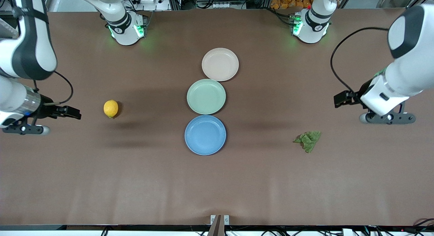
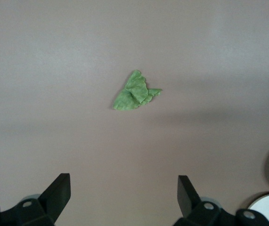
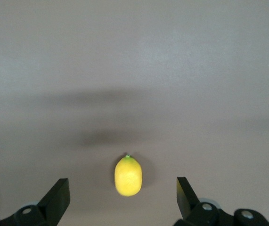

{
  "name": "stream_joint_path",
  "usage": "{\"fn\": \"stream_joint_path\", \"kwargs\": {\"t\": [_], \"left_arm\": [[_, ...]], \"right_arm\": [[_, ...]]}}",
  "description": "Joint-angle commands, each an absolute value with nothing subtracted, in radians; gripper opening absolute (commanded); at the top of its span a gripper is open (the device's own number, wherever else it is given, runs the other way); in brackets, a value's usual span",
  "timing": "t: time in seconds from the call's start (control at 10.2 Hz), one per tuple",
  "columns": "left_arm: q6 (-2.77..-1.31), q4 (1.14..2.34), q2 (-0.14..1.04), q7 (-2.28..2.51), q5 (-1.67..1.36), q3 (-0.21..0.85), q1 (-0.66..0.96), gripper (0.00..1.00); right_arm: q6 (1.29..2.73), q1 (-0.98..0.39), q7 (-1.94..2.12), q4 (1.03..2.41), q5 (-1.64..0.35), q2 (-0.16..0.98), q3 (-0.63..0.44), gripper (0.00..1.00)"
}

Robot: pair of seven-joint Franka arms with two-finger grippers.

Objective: Place lemon and lettuce in plates
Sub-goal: 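Grasp the lemon with the right gripper while the left gripper grasps the lettuce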

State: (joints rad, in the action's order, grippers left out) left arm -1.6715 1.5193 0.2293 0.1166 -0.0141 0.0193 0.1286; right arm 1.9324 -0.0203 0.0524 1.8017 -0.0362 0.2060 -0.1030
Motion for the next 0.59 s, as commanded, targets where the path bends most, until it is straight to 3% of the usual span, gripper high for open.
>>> {"fn": "stream_joint_path", "kwargs": {"t": [0.0, 0.49], "left_arm": [[-1.744, 1.509, 0.302, 0.117, -0.025, 0.017, 0.138, 1.00], [-1.821, 1.514, 0.397, 0.068, -0.031, 0.018, 0.132, 1.00]], "right_arm": [[2.014, -0.014, 0.081, 1.914, -0.051, 0.202, -0.100, 1.00], [2.346, -0.061, 0.086, 2.187, -0.043, 0.241, -0.100, 1.00]]}}
